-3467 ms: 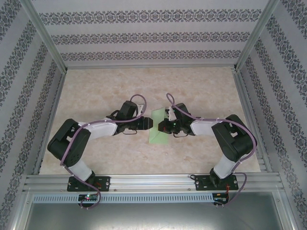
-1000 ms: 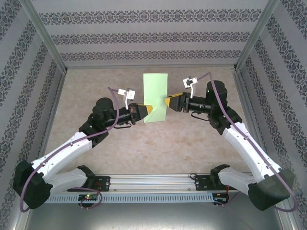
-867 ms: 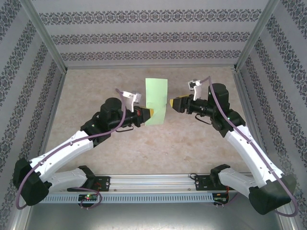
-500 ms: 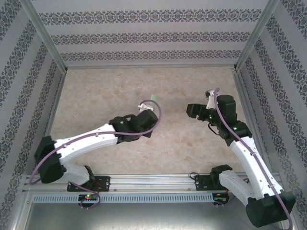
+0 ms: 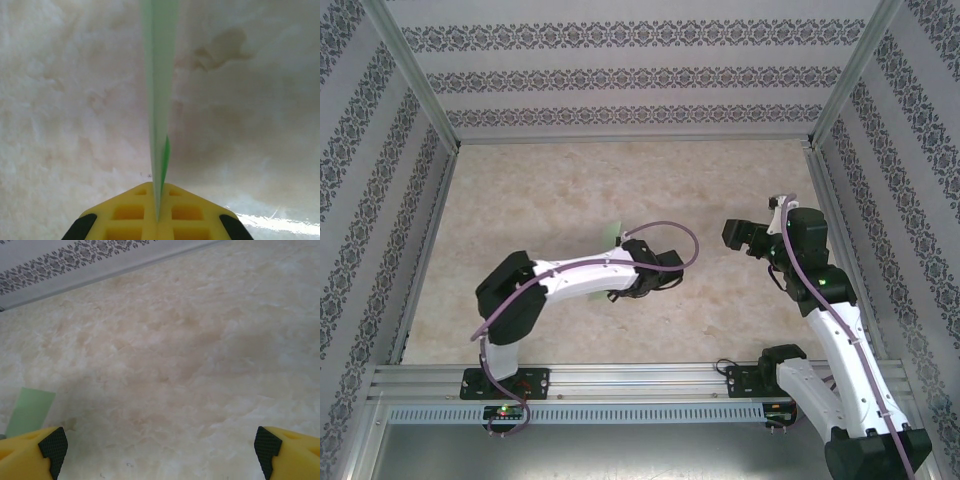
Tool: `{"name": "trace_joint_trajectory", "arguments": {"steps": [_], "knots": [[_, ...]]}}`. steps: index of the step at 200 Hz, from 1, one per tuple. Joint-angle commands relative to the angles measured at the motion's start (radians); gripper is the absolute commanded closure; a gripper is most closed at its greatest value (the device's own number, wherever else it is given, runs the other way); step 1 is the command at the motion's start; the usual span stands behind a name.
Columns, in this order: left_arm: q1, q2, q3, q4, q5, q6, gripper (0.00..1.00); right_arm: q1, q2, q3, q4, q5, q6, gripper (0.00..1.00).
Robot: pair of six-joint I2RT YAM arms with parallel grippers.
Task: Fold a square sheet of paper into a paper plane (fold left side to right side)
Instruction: Turn over the paper at the center of the table.
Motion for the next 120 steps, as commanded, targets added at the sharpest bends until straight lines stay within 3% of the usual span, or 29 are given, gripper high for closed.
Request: {"name": "trace_joint_trajectory", "arguments": {"steps": [1, 120], "knots": [[0.025, 0.028, 0.027, -0.017, 0.06, -0.018, 1.0, -0.01, -0.012, 0.007, -0.037, 0.023, -0.031, 0.02], [0.132, 0.21, 0.187, 0.192, 0.374, 0.195, 0.96, -0.015, -0.008, -0.019, -0.052, -0.015, -0.025, 0.02]]}}
